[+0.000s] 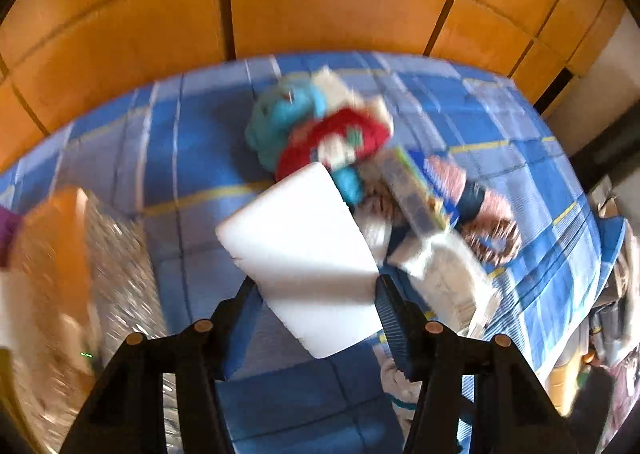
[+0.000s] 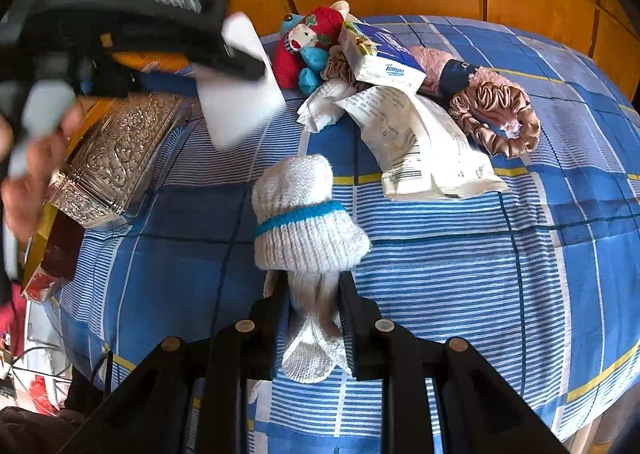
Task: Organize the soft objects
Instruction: 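Carry the white sponge into the gold tray and open the left tool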
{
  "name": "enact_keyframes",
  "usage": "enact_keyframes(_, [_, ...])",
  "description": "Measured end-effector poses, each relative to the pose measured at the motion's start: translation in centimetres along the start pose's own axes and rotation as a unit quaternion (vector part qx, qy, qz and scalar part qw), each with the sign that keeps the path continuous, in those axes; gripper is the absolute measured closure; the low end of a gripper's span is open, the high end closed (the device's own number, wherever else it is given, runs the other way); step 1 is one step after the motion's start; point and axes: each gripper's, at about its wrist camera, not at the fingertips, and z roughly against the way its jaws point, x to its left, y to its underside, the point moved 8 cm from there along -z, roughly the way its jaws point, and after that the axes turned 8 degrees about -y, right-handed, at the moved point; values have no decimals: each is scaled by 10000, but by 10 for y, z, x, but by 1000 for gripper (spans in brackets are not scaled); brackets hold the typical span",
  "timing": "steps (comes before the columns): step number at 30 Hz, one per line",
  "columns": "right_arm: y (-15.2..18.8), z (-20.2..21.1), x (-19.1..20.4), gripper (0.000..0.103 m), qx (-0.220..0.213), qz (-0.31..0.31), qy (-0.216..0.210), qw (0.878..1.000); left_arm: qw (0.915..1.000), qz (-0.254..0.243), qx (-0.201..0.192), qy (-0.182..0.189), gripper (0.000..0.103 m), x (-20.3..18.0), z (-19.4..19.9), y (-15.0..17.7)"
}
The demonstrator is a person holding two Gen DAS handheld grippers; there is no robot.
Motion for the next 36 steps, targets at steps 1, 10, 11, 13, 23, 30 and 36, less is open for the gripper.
enact_keyframes(1, [1, 0, 0, 81, -13, 29, 32, 10000, 10000, 4, -89, -21, 45, 2, 6, -8])
enact_keyframes(10, [2, -3, 4, 81, -133, 171, 181, 9996, 9895, 919, -1034, -425, 45, 125, 80, -85])
enact_keyframes(11, [2, -4, 5, 81, -142, 159, 180, 9996, 9873, 1041, -1103, -474, 45, 141, 86, -87])
enact_keyframes(13, [3, -5, 6, 80, -135, 121, 165, 9997, 9814, 1345, -1234, -595, 44, 180, 102, -87])
enact_keyframes(23, [3, -2, 5, 80, -198, 241, 339, 9989, 9443, 2760, -1344, -1186, 44, 369, 141, 2])
enact_keyframes(30, [4, -1, 6, 80, -224, 250, 558, 9979, 9399, 2971, -788, -1488, 42, 403, 90, 92])
enact_keyframes(36, [4, -3, 7, 79, -86, 281, 756, 9967, 9465, 2916, -223, -1363, 37, 392, 32, 127])
